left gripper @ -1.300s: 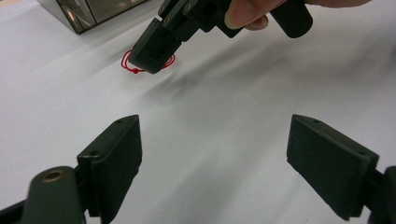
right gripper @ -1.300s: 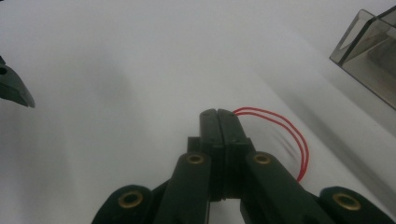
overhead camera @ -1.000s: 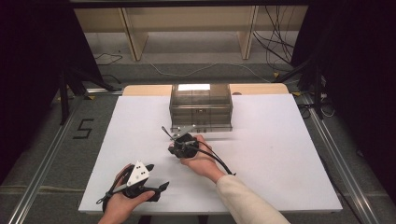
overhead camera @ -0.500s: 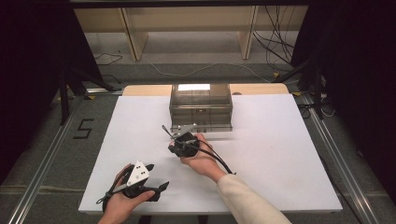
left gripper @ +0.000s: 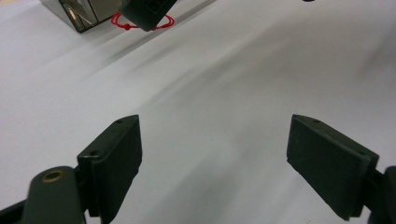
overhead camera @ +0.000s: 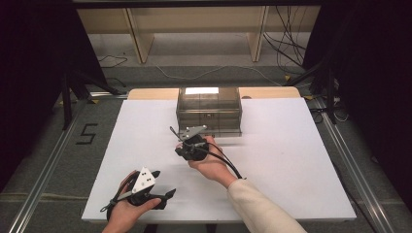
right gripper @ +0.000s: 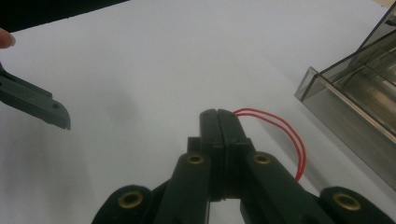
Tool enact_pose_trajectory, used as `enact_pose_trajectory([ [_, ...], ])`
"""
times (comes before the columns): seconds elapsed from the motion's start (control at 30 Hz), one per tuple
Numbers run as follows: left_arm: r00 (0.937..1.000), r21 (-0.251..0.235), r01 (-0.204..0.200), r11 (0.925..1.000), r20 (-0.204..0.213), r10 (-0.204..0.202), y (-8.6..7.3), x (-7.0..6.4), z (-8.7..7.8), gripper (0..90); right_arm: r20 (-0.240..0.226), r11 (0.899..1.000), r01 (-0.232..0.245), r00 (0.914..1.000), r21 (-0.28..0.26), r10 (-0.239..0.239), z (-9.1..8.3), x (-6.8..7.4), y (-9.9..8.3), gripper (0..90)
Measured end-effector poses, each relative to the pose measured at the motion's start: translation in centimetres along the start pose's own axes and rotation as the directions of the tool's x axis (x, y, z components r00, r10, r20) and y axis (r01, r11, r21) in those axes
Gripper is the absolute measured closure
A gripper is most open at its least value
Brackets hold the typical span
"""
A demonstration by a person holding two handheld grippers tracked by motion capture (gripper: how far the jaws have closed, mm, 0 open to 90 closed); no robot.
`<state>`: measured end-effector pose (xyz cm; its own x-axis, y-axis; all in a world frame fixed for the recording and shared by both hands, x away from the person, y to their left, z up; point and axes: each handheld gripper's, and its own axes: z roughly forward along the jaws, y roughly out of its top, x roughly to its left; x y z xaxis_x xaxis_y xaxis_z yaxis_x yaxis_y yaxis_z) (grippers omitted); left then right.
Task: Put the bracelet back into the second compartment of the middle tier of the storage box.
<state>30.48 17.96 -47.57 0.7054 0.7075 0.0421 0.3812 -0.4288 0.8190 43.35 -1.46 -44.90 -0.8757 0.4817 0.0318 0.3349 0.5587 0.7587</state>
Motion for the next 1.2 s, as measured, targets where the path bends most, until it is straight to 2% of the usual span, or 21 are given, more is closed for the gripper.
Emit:
enact_pose_trajectory([
  [1.2, 1.0000, -0.003, 0.004, 1.0000, -0.006, -0.004, 0.0, 0.1, 0.0, 17.8, 0.043, 0.999, 0.011, 0.9990, -0.039, -0.009, -2.1, -1.0, 1.5, 90.0],
])
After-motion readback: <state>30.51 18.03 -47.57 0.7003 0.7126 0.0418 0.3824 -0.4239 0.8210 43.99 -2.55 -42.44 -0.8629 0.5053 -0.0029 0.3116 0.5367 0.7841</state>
